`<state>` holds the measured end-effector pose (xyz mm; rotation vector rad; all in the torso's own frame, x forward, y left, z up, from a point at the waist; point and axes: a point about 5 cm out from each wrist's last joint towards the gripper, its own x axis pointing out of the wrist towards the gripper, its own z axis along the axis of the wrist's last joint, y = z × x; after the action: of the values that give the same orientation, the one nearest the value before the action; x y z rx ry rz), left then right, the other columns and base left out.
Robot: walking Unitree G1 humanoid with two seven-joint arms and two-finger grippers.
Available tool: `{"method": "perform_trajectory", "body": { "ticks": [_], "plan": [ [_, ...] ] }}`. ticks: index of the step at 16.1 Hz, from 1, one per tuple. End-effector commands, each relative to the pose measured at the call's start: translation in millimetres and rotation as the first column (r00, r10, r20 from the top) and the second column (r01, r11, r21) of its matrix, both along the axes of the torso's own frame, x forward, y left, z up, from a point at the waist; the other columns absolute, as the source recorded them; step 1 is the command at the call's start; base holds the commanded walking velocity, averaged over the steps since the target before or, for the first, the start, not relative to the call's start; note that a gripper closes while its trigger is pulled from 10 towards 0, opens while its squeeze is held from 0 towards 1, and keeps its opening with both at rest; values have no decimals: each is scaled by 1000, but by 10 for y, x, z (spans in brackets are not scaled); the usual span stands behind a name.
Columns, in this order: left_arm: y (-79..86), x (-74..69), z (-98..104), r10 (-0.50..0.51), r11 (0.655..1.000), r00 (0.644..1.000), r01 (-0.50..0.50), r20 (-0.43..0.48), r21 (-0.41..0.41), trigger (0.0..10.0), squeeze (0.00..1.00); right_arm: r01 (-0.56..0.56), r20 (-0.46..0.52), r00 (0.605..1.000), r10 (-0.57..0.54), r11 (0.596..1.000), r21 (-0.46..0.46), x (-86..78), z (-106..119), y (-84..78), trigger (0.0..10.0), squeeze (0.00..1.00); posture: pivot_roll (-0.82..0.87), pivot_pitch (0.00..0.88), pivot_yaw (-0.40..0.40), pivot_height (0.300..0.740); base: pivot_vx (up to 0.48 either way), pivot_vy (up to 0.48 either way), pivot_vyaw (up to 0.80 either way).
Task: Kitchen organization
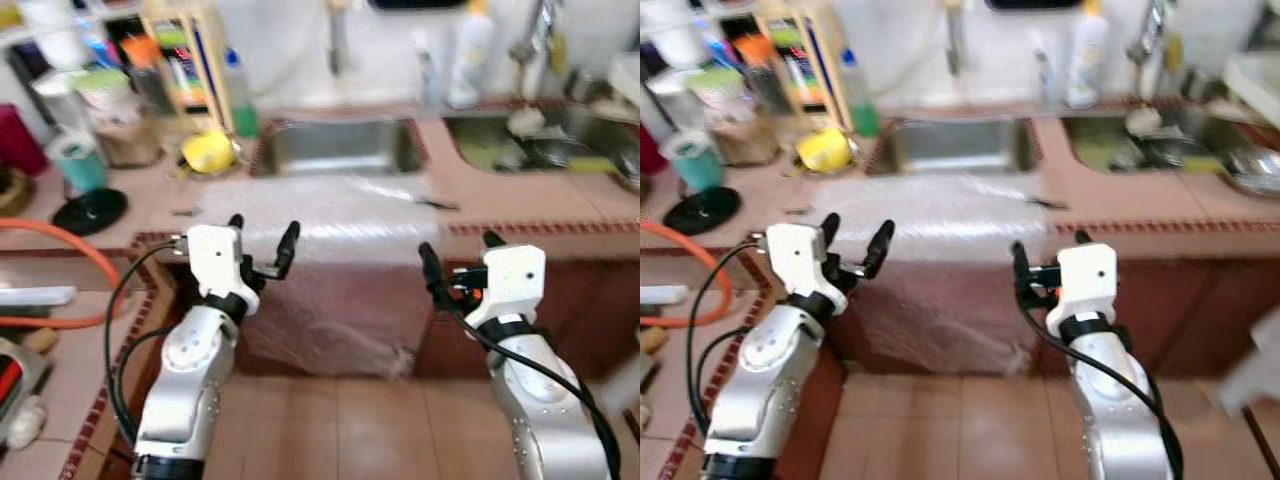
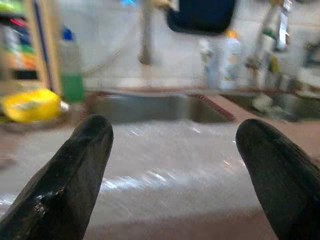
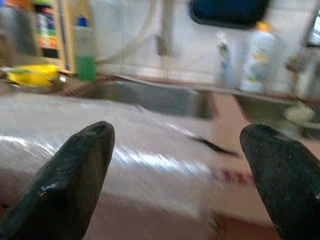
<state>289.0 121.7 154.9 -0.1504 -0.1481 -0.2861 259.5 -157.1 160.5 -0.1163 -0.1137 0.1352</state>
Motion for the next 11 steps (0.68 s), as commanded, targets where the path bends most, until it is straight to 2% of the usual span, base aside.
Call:
{"method": "perform_trajectory", "body": {
  "ticks": [1, 10, 11],
  "plan": [
    [128, -4, 7, 37, 999, 999, -37, 4, 22, 10000, 0, -34, 28, 999, 33, 999, 12, 1, 66, 102, 10000, 0, -26, 0, 93, 740, 431, 0, 0],
    [142, -8, 8, 31, 999, 1000, -31, -4, 31, 10000, 0, -21, 25, 999, 21, 1000, 21, -10, 44, 115, 10000, 0, -19, 0, 109, 740, 447, 0, 0],
    [144, 0, -4, 43, 999, 999, -43, -18, 21, 10000, 0, -20, 25, 999, 19, 1000, 22, -13, 45, 114, 10000, 0, -20, 0, 109, 740, 0, 0, 0]
  ]
}}
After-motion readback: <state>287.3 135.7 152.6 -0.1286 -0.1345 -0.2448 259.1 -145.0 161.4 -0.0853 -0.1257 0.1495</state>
